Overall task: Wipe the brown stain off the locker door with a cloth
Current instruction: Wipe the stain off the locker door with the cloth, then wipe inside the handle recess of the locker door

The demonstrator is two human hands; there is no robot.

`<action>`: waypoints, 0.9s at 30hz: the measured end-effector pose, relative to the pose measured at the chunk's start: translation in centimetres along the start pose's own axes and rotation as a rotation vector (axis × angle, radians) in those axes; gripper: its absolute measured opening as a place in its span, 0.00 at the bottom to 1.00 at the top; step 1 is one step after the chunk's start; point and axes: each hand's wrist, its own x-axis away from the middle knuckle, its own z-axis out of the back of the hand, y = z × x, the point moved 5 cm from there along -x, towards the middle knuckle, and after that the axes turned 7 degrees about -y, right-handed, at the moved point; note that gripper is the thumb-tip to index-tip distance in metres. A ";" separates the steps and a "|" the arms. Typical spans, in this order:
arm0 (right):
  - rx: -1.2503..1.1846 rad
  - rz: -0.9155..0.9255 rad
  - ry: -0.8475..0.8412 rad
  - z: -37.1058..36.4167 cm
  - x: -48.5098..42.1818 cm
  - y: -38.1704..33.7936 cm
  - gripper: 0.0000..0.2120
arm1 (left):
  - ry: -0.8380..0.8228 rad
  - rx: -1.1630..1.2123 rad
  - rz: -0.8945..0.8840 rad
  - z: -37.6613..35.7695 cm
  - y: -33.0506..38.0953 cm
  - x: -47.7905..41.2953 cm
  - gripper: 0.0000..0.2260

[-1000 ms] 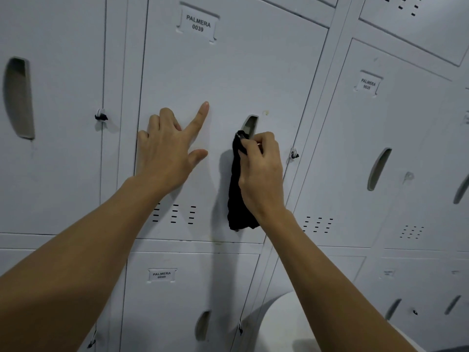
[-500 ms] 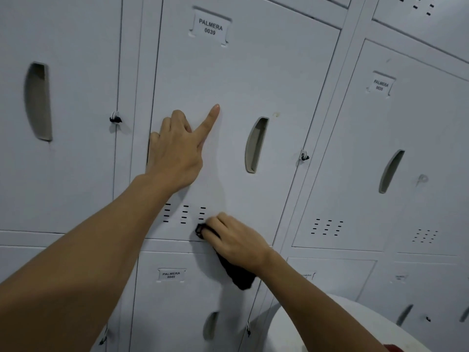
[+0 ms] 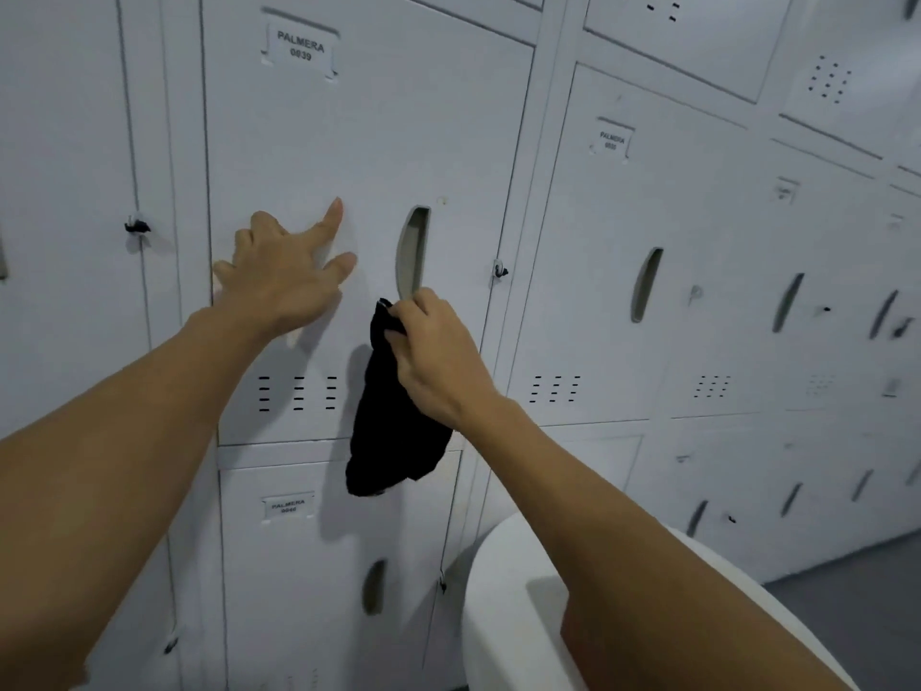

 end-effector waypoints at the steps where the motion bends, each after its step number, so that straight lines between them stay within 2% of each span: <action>1: -0.017 -0.030 0.006 0.5 -0.3 -0.4 0.10 | -0.005 0.085 -0.027 -0.2 0.2 0.6 0.25; 4: -0.161 -0.115 -0.003 1.9 -0.2 -1.0 0.10 | -0.058 0.440 -0.125 -1.9 0.5 3.3 0.19; 7: -0.355 -0.196 0.014 3.8 1.2 -0.8 0.10 | -0.280 0.715 -0.099 -4.1 1.9 5.8 0.17; 10: -0.379 -0.278 0.069 6.6 3.3 0.6 0.10 | -0.483 0.838 -0.121 -5.5 5.1 7.7 0.16; 12: -0.320 -0.303 0.108 8.9 5.2 1.7 0.11 | -0.496 0.870 -0.190 -6.2 7.8 8.7 0.13; 16: -0.093 -0.285 0.189 14.2 10.2 3.6 0.13 | -0.470 0.807 -0.358 -8.3 14.7 11.8 0.17; 19: 0.044 -0.343 0.179 17.6 14.7 5.4 0.14 | -0.649 0.897 -0.399 -11.7 19.7 14.8 0.16; 24: 0.182 -0.548 -0.043 19.3 22.2 8.9 0.08 | -0.827 0.882 -0.361 -18.0 24.0 18.7 0.16; 27: 0.179 -0.647 -0.195 16.4 26.3 9.8 0.12 | -0.957 0.731 -0.333 -22.5 23.2 20.3 0.19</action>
